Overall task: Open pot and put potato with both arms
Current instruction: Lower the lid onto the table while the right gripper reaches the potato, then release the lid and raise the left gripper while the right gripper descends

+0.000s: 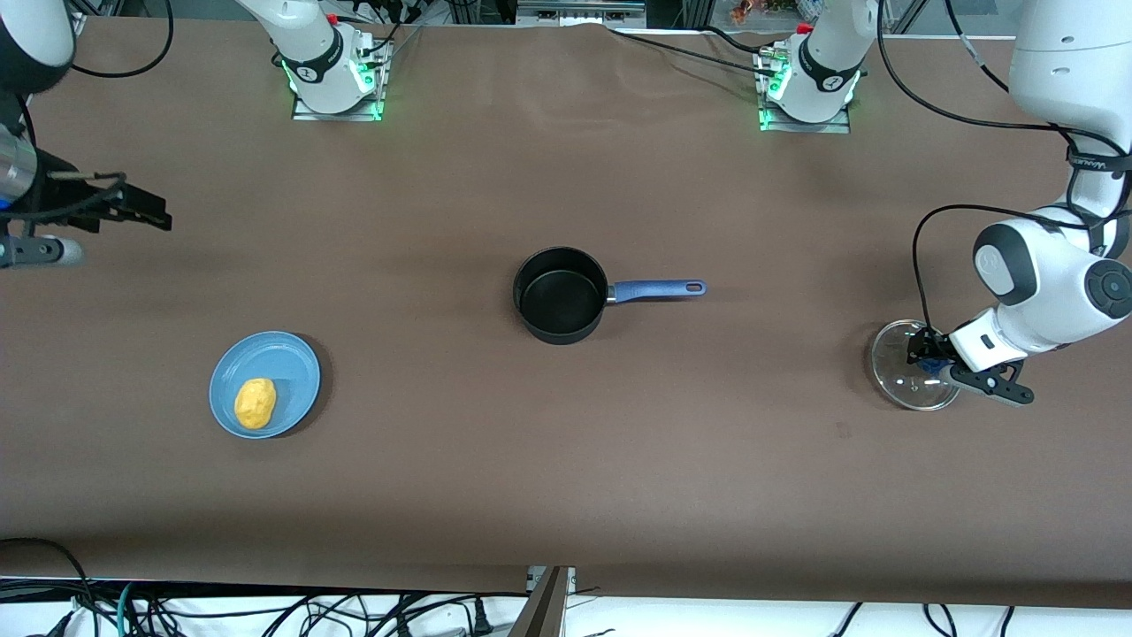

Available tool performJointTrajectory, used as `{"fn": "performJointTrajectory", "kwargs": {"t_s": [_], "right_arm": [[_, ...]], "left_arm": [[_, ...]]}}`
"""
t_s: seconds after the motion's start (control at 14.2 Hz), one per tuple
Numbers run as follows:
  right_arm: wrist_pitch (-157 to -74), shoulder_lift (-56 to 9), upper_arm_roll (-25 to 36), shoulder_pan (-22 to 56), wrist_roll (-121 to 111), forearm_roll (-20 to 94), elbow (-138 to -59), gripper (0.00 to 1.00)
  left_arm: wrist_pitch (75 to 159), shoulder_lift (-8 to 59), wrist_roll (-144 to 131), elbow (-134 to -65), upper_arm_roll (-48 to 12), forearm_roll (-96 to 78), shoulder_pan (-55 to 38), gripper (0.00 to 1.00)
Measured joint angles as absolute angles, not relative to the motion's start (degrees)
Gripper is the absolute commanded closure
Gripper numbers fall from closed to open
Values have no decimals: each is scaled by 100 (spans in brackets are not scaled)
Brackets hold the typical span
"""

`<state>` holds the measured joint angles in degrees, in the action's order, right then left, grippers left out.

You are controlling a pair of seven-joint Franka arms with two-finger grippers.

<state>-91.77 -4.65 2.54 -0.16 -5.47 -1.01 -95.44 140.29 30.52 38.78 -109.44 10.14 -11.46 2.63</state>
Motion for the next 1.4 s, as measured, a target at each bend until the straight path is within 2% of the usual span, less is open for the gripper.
{"fn": "performJointTrajectory", "kwargs": {"t_s": [0.14,0.21,0.42,0.77,0.98,1.12,1.4], "right_arm": [[-9499,-693,254,-17,-547,-101,-9556,0],[-9640,-850,255,-19,-547,-104,-9563,0],[-10412,-1509,257,-22,-547,-269,-9591,0],[-12159,-2486,260,-29,-57,-500,-9593,0],[-13157,-3014,249,-20,107,-456,-9591,0],[-13563,-3338,241,-14,160,-453,-9589,0],[-13787,-3670,230,-6,189,-449,-9583,0]], "left_arm": [[14210,3199,3882,-10954,1014,-1152,302,8],[14242,3225,3879,-10952,1014,-1162,307,0],[13867,3129,3738,-10783,1000,-1219,300,0],[11331,2344,2433,-9703,868,-913,191,0],[10038,1754,1258,-9130,456,-486,170,0],[9307,1420,686,-8879,244,-418,143,0],[8208,1170,122,-8269,-11,-187,140,0]]}}
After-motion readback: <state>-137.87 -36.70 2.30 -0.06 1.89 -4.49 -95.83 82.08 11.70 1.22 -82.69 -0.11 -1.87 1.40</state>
